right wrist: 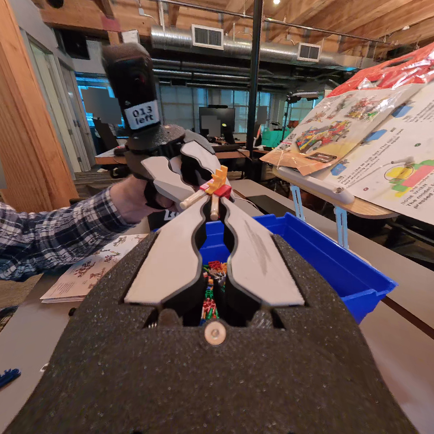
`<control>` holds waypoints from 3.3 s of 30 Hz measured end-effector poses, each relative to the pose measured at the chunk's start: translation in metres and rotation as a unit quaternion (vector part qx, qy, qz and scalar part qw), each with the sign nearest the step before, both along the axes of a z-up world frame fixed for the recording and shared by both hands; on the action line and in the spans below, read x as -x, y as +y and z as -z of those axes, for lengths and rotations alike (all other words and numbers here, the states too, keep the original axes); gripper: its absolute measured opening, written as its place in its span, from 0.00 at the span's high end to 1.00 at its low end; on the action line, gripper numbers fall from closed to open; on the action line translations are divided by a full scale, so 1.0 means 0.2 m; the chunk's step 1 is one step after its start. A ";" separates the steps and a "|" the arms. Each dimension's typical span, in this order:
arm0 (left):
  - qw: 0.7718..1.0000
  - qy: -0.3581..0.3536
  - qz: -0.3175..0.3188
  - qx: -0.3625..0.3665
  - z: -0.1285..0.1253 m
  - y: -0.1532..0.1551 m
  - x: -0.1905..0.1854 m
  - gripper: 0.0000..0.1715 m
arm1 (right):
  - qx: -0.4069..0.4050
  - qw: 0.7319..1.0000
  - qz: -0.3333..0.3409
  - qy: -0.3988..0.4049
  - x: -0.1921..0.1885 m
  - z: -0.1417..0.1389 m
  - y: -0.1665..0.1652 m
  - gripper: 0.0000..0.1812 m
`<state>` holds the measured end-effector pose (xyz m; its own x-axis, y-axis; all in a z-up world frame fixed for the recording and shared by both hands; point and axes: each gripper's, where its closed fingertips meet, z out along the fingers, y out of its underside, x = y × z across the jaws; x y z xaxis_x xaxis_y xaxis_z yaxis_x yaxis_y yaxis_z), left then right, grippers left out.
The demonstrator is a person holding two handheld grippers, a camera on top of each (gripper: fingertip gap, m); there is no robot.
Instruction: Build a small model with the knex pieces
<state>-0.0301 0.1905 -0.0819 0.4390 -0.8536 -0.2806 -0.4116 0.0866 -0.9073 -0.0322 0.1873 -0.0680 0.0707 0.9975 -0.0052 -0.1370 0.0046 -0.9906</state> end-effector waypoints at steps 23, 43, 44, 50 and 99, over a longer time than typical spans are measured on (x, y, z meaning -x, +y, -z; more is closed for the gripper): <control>0.962 -0.087 0.232 0.113 -0.05 -0.34 -0.04 0.88 | 0.019 0.972 -0.226 0.059 -0.04 -0.07 -0.33 0.98; 0.996 0.045 -0.019 0.071 0.08 0.02 0.22 0.87 | 0.074 0.973 0.043 -0.213 0.09 0.42 0.13 0.81; 0.996 0.051 -0.021 0.072 0.09 0.02 0.21 0.87 | 0.077 0.976 0.039 -0.201 0.08 0.40 0.13 0.81; 0.996 0.030 0.012 0.085 0.08 -0.02 0.14 0.87 | 0.027 0.994 0.023 -0.106 0.05 0.18 0.07 0.78; 0.998 -0.027 0.007 0.052 -0.05 -0.03 0.02 0.89 | -0.173 0.959 0.211 -0.073 0.02 0.00 0.10 0.86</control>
<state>-0.0331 0.1852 -0.0723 0.4393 -0.8827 -0.1668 -0.3619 -0.0040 -0.9322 -0.0364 0.2067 -0.0674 0.4426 0.8204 0.3621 0.0888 0.3617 -0.9281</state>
